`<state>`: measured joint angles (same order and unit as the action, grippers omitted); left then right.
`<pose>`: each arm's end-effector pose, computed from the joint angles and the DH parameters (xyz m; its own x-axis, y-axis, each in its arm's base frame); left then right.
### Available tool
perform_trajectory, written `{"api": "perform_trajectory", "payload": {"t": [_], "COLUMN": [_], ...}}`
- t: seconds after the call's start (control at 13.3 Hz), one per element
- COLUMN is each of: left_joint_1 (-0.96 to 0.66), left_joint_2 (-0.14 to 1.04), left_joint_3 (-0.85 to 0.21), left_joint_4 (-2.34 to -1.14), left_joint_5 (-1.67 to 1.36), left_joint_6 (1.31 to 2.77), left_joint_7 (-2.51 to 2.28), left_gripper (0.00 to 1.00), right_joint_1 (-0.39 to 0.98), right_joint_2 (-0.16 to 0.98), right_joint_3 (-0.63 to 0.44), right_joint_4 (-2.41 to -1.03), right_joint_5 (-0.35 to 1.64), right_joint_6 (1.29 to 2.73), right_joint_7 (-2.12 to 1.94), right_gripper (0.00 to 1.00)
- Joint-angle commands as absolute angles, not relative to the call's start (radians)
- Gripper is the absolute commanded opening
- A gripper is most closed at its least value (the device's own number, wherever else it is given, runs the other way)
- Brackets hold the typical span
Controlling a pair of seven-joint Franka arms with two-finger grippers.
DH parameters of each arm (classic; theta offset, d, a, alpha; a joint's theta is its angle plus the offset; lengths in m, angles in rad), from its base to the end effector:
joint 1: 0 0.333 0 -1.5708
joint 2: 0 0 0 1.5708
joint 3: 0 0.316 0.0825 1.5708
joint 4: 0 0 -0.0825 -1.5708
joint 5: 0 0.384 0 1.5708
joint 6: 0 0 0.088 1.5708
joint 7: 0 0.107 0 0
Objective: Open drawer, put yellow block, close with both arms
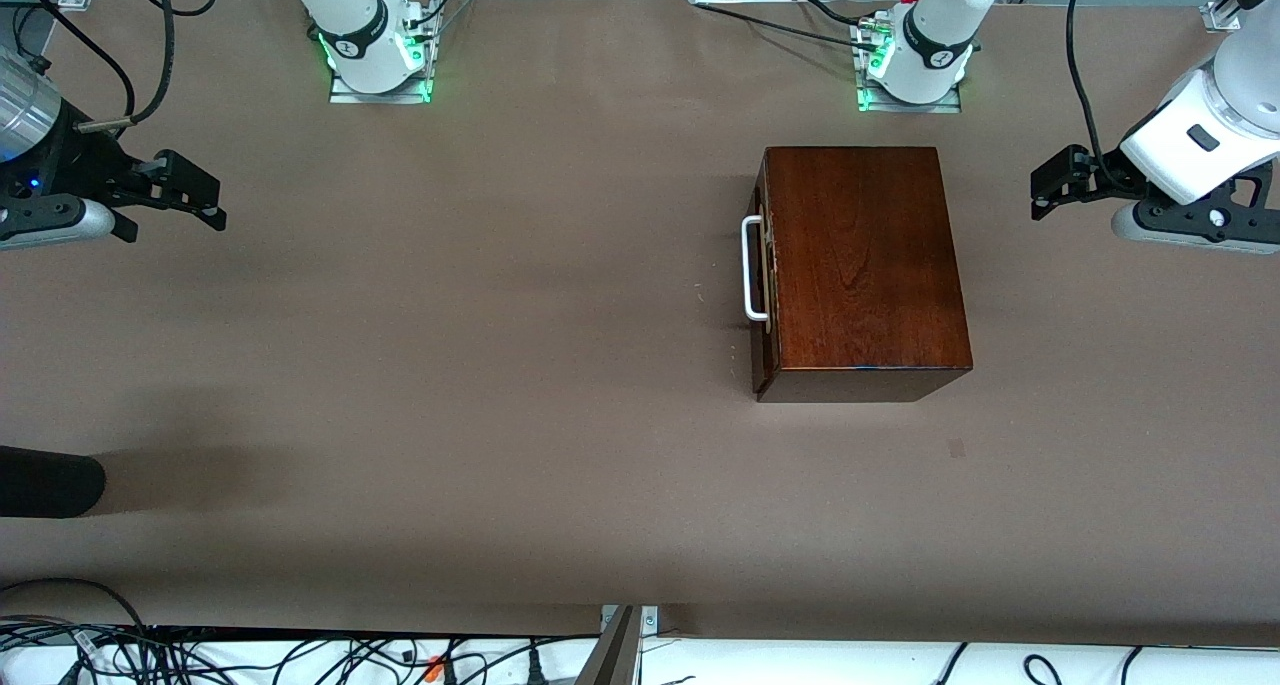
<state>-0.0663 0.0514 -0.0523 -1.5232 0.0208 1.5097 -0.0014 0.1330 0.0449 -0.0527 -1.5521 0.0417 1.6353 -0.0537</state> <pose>0.5602 -0.0636 0.6130 0.9912 -0.1155 -0.0647 -0.1169 -0.9930 -0.0182 0.5724 0.0510 0.6140 0.9906 0.1310 0.0404 0.1325 -0.9905 -0.0372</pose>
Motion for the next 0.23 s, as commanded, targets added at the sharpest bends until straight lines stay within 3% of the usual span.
{"api": "perform_trajectory", "payload": {"t": [0.0,0.15], "left_joint_1": [-0.069,-0.069], "left_joint_2": [0.025,0.025], "left_joint_3": [-0.049,-0.051], "left_joint_4": [-1.551,-1.551], "left_joint_5": [0.002,0.003], "left_joint_6": [1.523,1.525], "left_joint_7": [-0.015,-0.015], "left_gripper": [1.0,1.0], "right_joint_1": [0.133,0.133], "right_joint_2": [0.041,0.041], "right_joint_3": [-0.049,-0.049], "right_joint_4": [-1.549,-1.549], "right_joint_5": [0.032,0.032], "right_joint_6": [1.624,1.624], "right_joint_7": [-0.049,-0.049], "right_gripper": [1.0,1.0]}}
